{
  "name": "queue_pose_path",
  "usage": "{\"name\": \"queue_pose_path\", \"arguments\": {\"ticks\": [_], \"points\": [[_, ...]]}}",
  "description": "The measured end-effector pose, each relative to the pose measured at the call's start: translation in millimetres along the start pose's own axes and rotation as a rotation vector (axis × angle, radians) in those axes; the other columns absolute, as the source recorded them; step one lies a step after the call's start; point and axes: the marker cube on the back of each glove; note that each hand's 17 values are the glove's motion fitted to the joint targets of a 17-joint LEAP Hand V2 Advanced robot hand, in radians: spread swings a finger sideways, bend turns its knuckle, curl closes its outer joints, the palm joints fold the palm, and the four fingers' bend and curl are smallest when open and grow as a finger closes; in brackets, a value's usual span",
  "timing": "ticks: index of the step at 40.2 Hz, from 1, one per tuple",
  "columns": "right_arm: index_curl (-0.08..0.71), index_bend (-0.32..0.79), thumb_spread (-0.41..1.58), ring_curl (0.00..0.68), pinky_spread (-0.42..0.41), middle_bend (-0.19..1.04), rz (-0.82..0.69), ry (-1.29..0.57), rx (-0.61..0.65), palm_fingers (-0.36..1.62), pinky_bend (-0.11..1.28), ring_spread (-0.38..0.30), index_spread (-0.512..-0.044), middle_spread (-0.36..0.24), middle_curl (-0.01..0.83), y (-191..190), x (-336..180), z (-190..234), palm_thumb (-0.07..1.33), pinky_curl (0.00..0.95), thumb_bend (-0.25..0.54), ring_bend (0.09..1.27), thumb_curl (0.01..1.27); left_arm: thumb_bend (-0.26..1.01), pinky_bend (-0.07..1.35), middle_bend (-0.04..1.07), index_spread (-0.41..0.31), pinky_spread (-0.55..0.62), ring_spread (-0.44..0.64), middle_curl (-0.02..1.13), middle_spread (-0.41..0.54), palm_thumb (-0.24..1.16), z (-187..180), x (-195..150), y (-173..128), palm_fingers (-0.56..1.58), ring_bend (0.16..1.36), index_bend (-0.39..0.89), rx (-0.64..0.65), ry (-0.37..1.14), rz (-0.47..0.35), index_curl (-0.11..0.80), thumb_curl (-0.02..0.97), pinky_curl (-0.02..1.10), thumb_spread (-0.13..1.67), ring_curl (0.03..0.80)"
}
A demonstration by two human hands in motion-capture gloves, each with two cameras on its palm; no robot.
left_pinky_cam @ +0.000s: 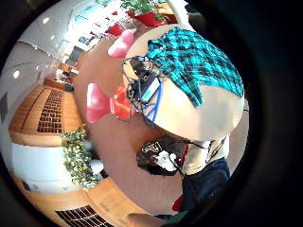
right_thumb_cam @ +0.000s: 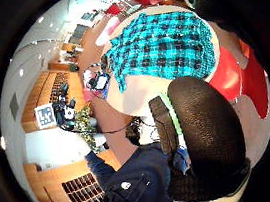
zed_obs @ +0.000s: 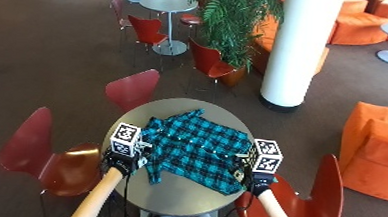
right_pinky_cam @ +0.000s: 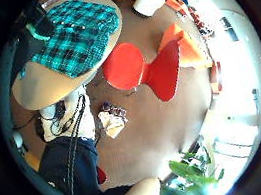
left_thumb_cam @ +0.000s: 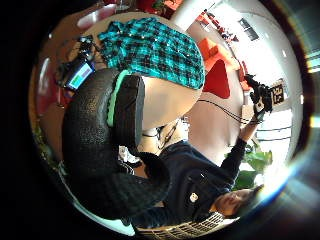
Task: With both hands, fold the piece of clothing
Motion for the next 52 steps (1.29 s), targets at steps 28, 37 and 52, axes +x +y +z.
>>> {"name": "queue_pose_path", "arguments": {"ticks": [28, 37, 52], "points": [[0.226, 0.13, 1.3, 0.278, 0.055, 0.2, -0.038, 0.06, -0.012, 0.6, 0.43, -0.047, -0.298, -0.061, 0.281, 17, -49, -6, 0.41, 0.289, 0.215, 0.42, 0.2, 0.07, 0.35, 0.17, -0.1, 0.21, 0.25, 0.21, 0.114, 0.28, 27, -17, 18, 0.26, 0.56, 0.16, -0.041, 0.071, 0.071, 0.236, 0.207, 0.26, 1.18, 0.235], [0.239, 0.13, 1.33, 0.297, 0.061, 0.19, -0.098, 0.112, -0.017, 0.59, 0.43, -0.039, -0.3, -0.052, 0.313, 13, -76, 12, 0.42, 0.309, 0.183, 0.41, 0.22, 0.03, 0.34, 0.19, -0.103, 0.2, 0.24, 0.25, 0.106, 0.29, 26, 2, 25, 0.28, 0.56, 0.16, -0.017, 0.036, -0.02, 0.265, 0.236, 0.28, 1.21, 0.247], [0.254, 0.13, 1.35, 0.319, 0.068, 0.18, -0.165, 0.116, -0.003, 0.55, 0.43, -0.036, -0.303, -0.047, 0.338, 19, -95, 22, 0.46, 0.332, 0.133, 0.4, 0.26, -0.01, 0.29, 0.19, -0.075, 0.19, 0.24, 0.3, 0.101, 0.29, 19, 25, 53, 0.34, 0.52, 0.17, 0.021, 0.002, -0.138, 0.313, 0.269, 0.3, 1.22, 0.252]]}}
